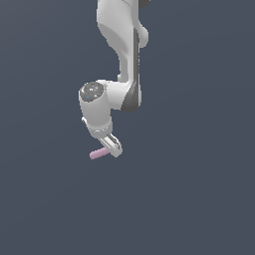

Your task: Pick up the object and move it to a goal position.

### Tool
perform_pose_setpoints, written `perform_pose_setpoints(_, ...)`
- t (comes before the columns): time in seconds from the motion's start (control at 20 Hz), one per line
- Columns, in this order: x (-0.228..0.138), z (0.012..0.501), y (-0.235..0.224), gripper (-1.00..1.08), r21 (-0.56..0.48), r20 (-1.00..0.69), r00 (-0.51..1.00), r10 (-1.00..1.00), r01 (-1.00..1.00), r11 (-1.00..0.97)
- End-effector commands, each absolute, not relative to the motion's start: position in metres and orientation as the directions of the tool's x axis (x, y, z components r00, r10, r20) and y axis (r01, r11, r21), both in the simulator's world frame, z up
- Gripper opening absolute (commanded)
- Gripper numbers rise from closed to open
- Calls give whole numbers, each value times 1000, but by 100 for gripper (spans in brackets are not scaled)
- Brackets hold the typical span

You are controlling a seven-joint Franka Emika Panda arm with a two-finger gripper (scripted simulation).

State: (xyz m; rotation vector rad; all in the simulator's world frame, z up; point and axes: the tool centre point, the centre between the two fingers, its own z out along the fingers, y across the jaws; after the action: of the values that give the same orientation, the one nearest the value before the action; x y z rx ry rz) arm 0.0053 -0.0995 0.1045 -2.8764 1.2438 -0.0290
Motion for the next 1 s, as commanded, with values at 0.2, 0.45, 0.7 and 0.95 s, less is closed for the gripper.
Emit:
perform_pose_setpoints(0.2,-3,81,-119,100,-8,3,531,-848,-847,-531)
perform_pose_setpoints(0.45,-7,70,-129,100,-3,1,451,-893,-893,-451)
perform_pose_setpoints(0.7,-9,65,-133,100,0,0,412,-911,-911,-412)
perform_pose_setpoints(0.95,-9,64,-133,100,0,0,414,-910,-910,-414)
